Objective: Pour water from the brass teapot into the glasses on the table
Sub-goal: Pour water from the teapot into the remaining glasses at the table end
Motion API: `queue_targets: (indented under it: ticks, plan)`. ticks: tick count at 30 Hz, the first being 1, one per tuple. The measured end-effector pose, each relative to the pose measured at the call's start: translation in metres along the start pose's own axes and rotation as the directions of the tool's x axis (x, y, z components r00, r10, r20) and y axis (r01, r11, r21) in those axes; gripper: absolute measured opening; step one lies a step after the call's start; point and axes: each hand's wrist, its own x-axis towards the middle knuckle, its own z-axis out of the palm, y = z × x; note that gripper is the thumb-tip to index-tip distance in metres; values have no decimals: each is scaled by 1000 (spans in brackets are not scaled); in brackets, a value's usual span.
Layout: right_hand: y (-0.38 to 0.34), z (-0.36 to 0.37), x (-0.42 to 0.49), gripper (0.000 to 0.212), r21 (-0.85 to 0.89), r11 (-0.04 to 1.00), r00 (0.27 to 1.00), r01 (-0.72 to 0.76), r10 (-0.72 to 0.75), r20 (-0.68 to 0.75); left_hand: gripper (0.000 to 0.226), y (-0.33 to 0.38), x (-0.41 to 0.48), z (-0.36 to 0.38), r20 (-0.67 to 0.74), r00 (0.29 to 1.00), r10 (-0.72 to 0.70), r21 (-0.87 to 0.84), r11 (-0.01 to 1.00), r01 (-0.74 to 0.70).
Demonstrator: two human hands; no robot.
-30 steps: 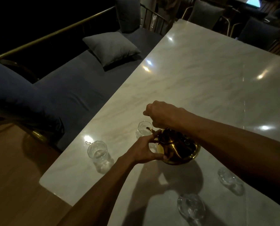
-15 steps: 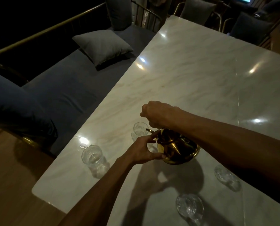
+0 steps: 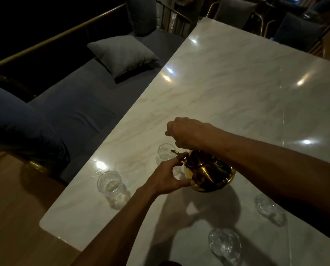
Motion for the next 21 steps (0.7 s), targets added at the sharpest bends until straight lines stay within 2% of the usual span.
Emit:
queue_targets:
  ticks: [6, 21]
  plan:
    - [0, 0, 1, 40, -6, 1000, 1000, 12, -12, 0, 92, 4, -6, 4, -45, 998, 40, 29, 999, -38]
    - [1, 3, -2, 39, 5, 1000, 1000, 3, -3, -11, 91, 5, -8, 3, -25, 999, 46, 62, 997, -44]
